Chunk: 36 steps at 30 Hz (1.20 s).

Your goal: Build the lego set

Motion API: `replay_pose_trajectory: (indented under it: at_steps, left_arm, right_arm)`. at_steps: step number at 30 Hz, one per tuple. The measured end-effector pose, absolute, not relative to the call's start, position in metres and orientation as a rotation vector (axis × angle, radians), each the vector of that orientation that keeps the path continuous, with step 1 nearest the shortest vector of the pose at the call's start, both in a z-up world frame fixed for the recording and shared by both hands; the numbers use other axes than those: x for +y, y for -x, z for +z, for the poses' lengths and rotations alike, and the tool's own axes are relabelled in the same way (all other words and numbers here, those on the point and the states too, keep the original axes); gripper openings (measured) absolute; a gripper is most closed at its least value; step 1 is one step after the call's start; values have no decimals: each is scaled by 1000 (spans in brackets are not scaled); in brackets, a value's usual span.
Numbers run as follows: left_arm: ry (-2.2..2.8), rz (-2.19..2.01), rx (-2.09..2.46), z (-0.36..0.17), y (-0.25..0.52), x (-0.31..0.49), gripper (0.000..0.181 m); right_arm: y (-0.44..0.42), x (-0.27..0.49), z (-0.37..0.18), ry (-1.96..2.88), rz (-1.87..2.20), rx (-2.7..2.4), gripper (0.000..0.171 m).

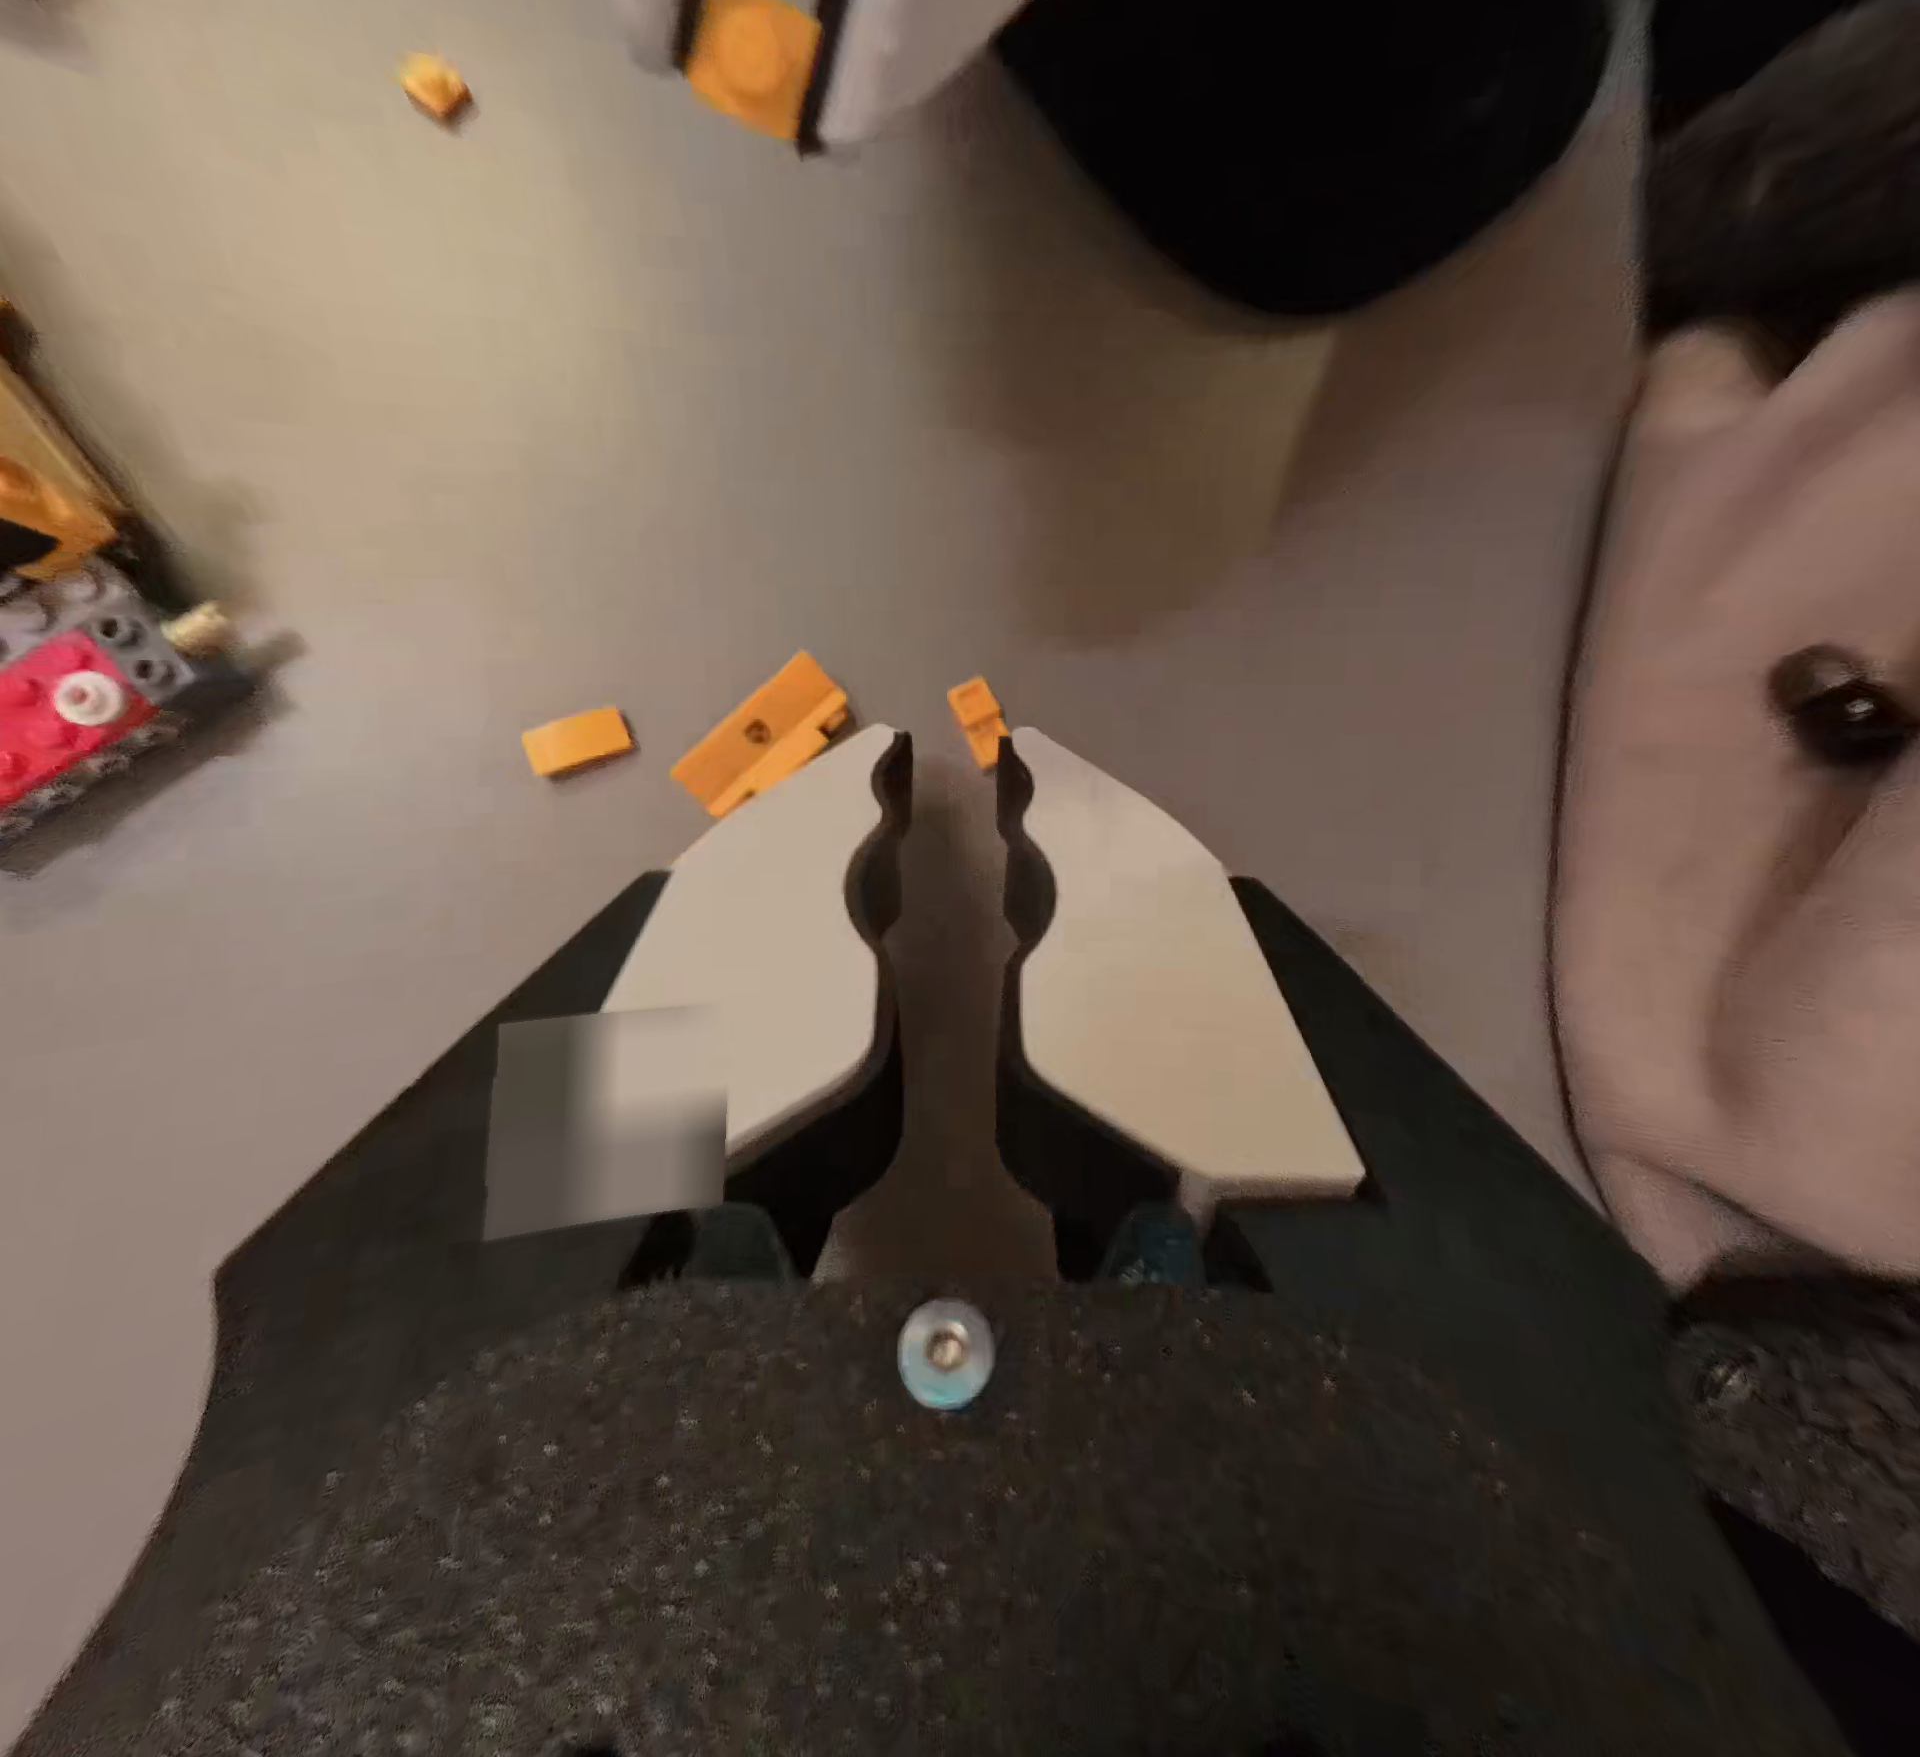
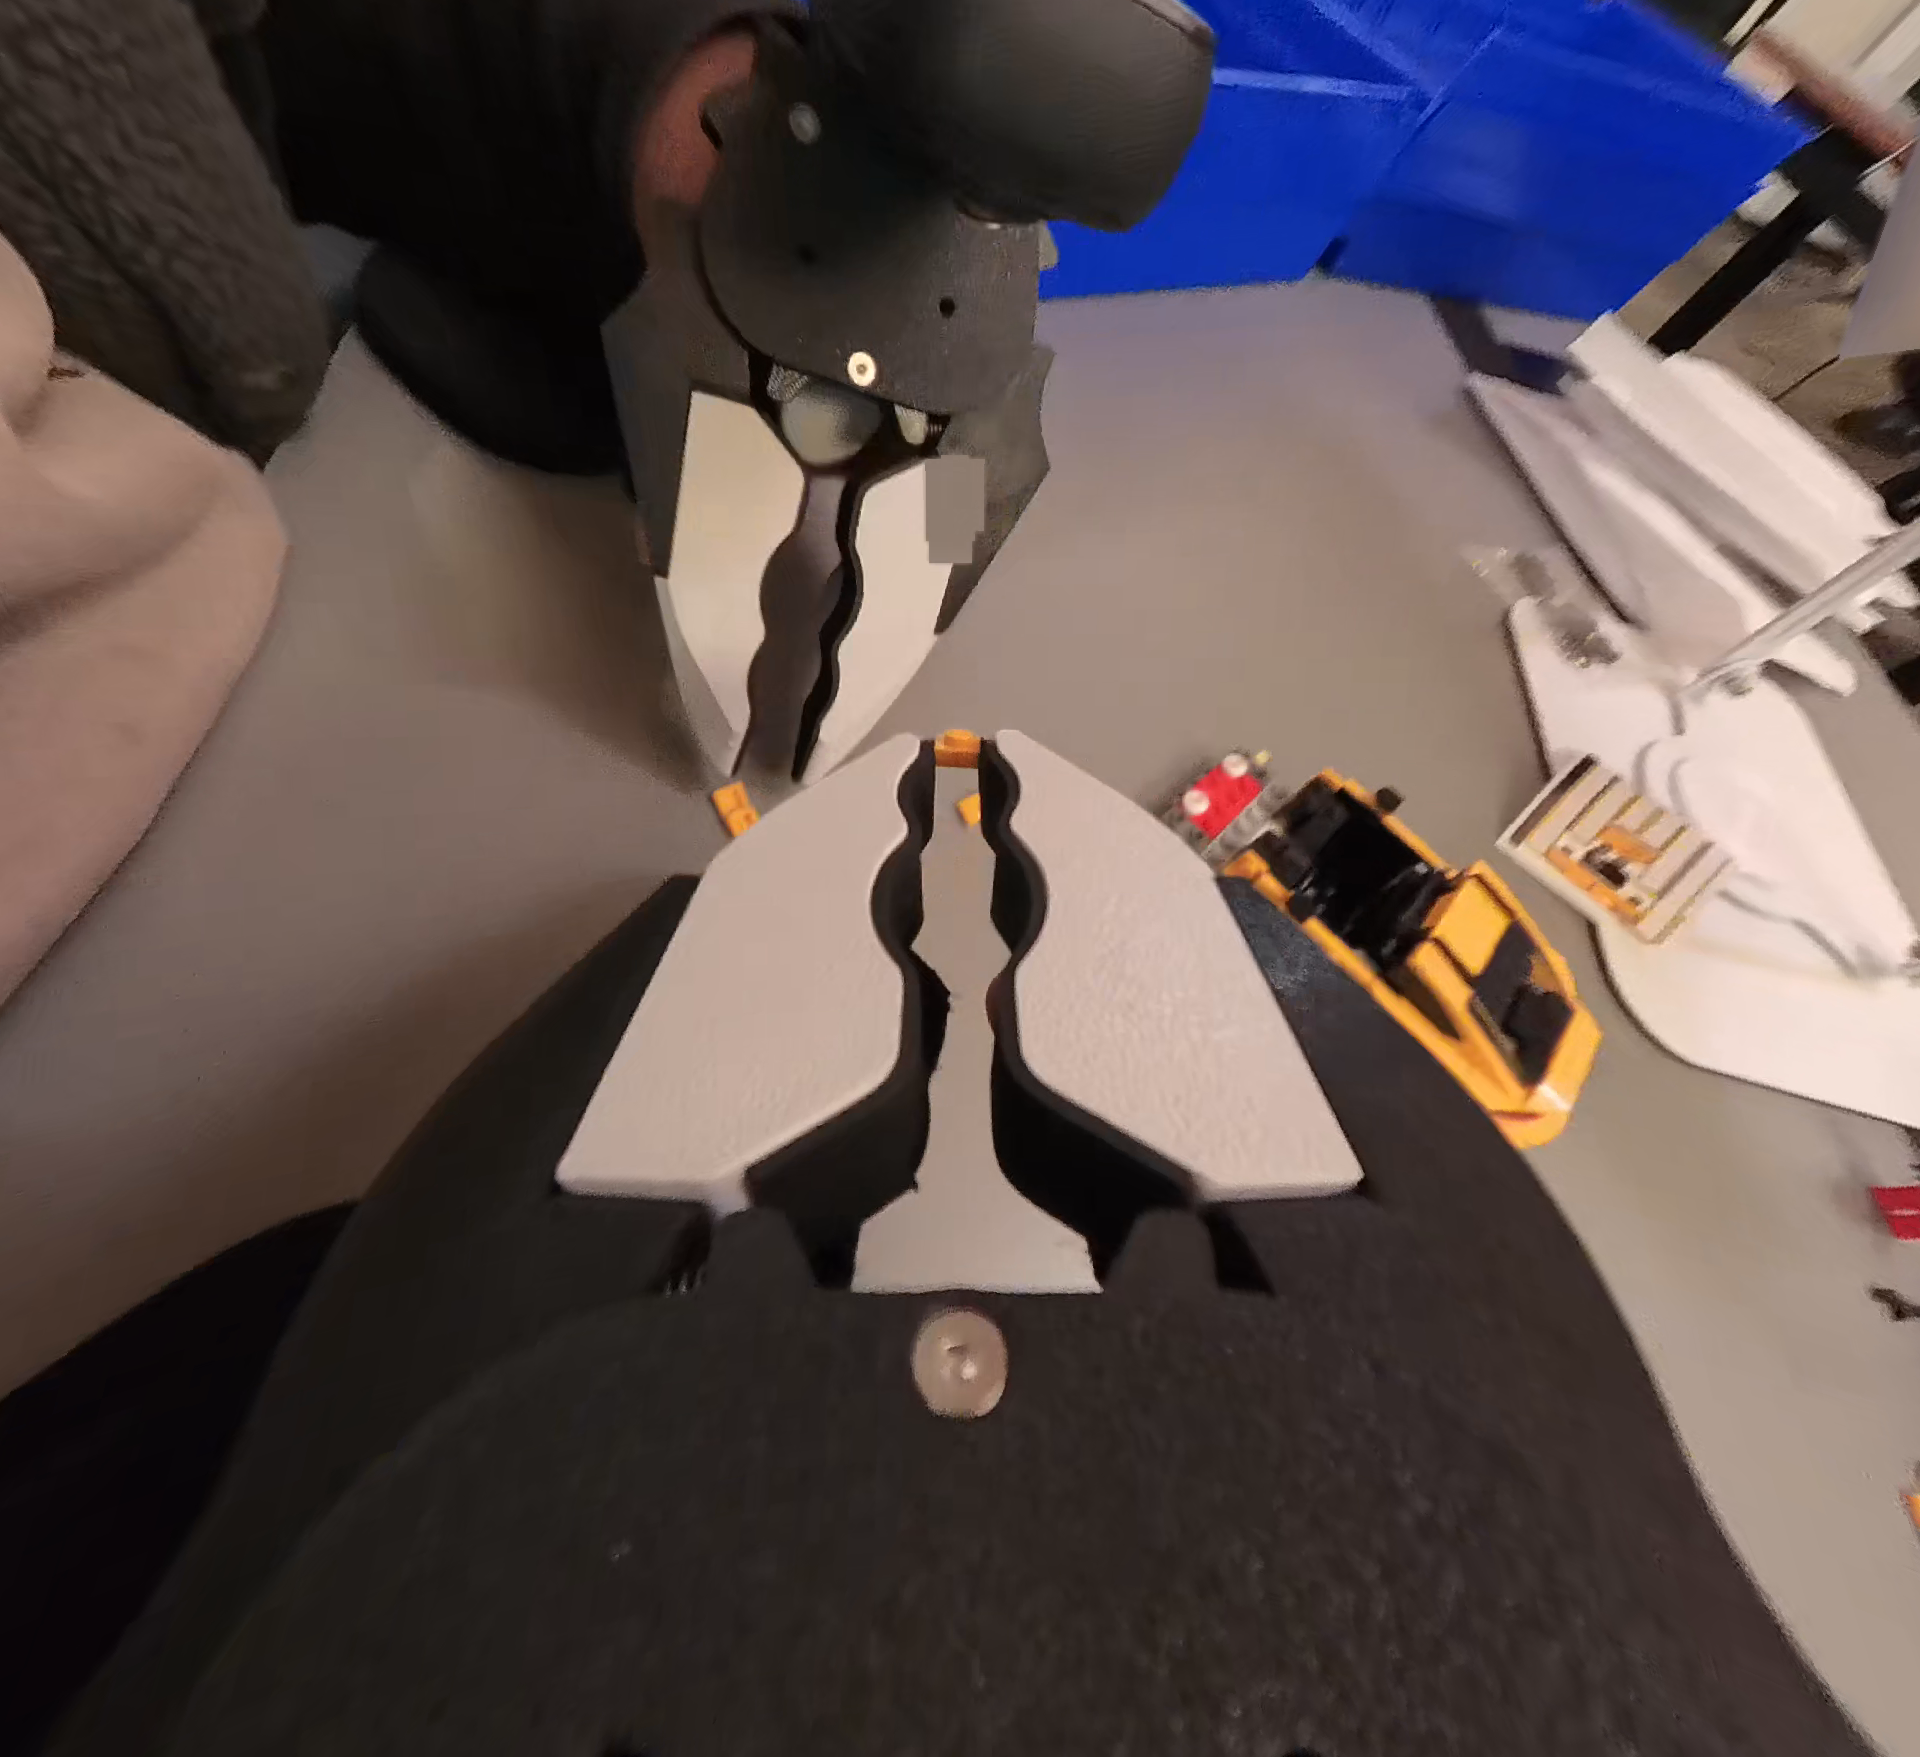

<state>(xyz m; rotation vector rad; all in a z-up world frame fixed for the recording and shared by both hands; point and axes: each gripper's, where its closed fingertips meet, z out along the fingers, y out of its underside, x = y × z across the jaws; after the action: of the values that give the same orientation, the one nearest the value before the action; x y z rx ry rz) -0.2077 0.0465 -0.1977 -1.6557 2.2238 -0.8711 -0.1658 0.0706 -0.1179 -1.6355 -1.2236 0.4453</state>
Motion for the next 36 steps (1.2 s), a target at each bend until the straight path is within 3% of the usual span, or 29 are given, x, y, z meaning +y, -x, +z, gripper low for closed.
replay_pose_trajectory:
  at_steps: [7, 14, 21, 24, 28, 36]
  left_arm:
    - [1673, -686, 2235, -209, 208, 39, 18]
    - [1605, -741, 2235, -205, 204, 38, 8]
    - [1270, -521, 2168, -183, 197, 58, 8]
    - [1272, -654, 2237, -188, 200, 41, 16]
    - [1291, -889, 2234, -175, 204, 30, 13]
    - [1405, -785, 2316, -194, 226, 50, 13]
  right_arm:
    - [163, 67, -140, 1718, 462, -1266, 8]
    - [170, 57, -147, 1735, 515, -1310, 8]
    - [168, 56, -151, 1756, 516, -1316, 8]
    - [166, 58, -154, 1774, 500, -1312, 8]
    - [165, 58, -154, 1779, 500, -1310, 8]
    - [165, 58, -158, 1794, 494, -1308, 8]
